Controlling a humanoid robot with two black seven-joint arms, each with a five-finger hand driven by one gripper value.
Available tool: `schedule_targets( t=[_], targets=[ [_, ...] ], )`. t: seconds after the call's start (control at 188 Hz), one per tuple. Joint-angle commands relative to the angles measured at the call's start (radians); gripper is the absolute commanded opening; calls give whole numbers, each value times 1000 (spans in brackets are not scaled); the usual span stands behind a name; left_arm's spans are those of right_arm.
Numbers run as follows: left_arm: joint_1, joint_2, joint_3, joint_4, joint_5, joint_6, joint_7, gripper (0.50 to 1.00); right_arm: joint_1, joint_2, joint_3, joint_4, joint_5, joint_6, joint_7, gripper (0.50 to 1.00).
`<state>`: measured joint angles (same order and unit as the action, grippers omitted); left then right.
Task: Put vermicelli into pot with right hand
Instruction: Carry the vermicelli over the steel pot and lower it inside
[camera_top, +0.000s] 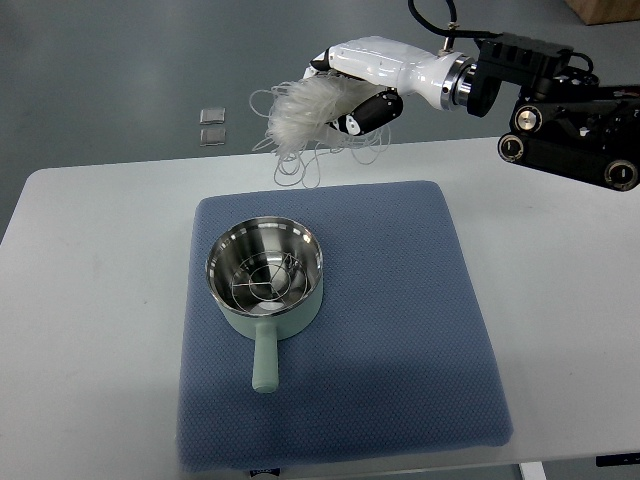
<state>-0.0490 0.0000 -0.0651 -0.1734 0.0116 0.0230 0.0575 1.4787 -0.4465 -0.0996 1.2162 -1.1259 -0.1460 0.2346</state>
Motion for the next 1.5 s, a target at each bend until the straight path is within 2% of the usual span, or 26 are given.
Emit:
schedule_targets(
  t=[0.0,0.245,0.42,0.782,0.793,0.819,0.846,0.862,0.867,0.872,0.883,0.92,1.053,1.128,1.495],
  targets=[
    [0,0,1,0,-1,0,1,1000,11,38,0,37,1,2,22,500],
    [0,0,2,3,-1,2,-1,1000,-18,172,-18,39,1,23,42,500],
    [0,0,2,6,-1,5,-1,1000,-55,232,-68,6,-12,22,40,500],
    [0,0,1,3,1,6,-1,1000,-130,244,-75,-41,-28,6,38,500],
    [0,0,2,3,-1,6,1,1000,-132,244,-74,-41,-28,5,38,511],
    [0,0,2,3,-1,6,1,1000,-136,244,-75,-41,-28,0,38,578],
    [0,0,1,2,-1,8,-1,1000,-140,244,-75,-41,-28,-1,38,615],
    [0,0,2,2,-1,8,-1,1000,-143,244,-75,-43,-28,-3,38,660],
    [0,0,2,2,-1,8,-1,1000,-143,244,-75,-43,-28,-3,38,660],
    [0,0,1,2,-1,8,-1,1000,-144,244,-75,-43,-28,-4,37,684],
    [0,0,1,2,-1,8,-1,1000,-144,244,-75,-43,-28,-4,37,684],
    [0,0,1,2,-1,8,-1,1000,-149,243,-75,-43,-28,-7,37,750],
    [0,0,1,0,-1,8,-1,1000,-152,236,-75,-43,-28,-7,35,825],
    [0,0,1,2,-1,8,1,1000,-152,232,-75,-46,-28,-7,35,858],
    [0,0,4,5,-1,8,-1,1000,-150,157,-39,-50,-3,-11,35,858]
  ],
)
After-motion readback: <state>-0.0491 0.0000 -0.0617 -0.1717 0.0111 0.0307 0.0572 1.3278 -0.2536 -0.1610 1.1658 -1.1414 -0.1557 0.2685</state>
